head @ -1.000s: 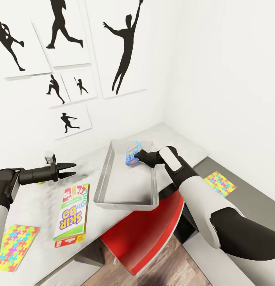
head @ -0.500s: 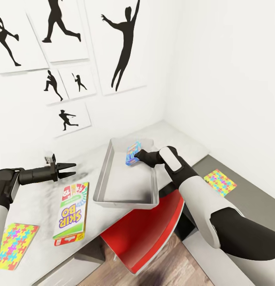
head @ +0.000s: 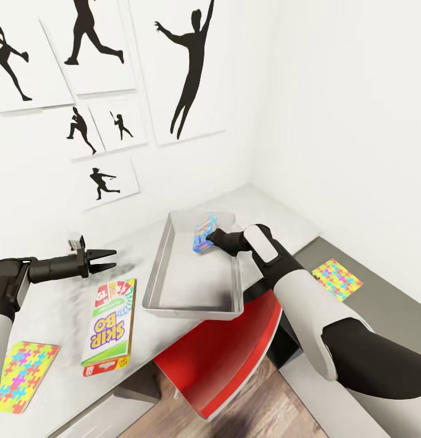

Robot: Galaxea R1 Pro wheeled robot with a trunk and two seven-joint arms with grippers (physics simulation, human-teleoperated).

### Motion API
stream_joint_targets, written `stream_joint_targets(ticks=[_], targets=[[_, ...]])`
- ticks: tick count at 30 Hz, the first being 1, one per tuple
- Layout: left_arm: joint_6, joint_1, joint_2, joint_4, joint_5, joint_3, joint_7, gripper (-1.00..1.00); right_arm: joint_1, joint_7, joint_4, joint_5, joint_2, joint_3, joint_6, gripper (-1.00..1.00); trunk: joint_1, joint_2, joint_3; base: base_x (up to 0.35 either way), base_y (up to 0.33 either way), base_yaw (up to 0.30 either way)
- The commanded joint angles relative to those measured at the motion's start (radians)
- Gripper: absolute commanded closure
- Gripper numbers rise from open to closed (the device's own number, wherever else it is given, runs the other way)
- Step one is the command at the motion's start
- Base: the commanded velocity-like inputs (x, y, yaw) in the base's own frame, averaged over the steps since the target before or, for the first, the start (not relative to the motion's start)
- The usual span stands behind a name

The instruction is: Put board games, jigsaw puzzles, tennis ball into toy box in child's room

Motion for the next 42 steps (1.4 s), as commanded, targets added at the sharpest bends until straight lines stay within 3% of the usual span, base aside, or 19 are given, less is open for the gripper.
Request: stream_joint_targets(ticks=[1, 17, 18, 42], targets=[[0.011, -0.001, 0.0, -0.001, -0.011, 0.002, -0.009, -1.0, -0.001, -0.01, 0.0, -0.01, 0.0, 0.001, 0.0, 1.0, 0.001, -0.002, -0.002, 0.0, 0.0, 0.0], [0.011, -0.001, 0.001, -0.001, -0.011, 0.001, -0.009, -1.0, -0.002, -0.016, 0.006, -0.013, 0.0, 0.003, 0.008, 1.0, 0.001, -0.002, -0.002, 0.0, 0.0, 0.0], [0.011, -0.001, 0.001, -0.001, -0.011, 0.001, -0.009, -1.0, -0.002, -0.016, 0.006, -0.013, 0.0, 0.003, 0.009, -1.0, 0.001, -0.002, -0.002, 0.0, 0.0, 0.0], [0.011, -0.001, 0.001, 0.0, -0.01, 0.001, -0.009, -1.0, -0.001, -0.012, 0.004, -0.014, 0.0, 0.002, 0.011, -1.0, 0.001, -0.002, -0.002, 0.0, 0.0, 0.0]])
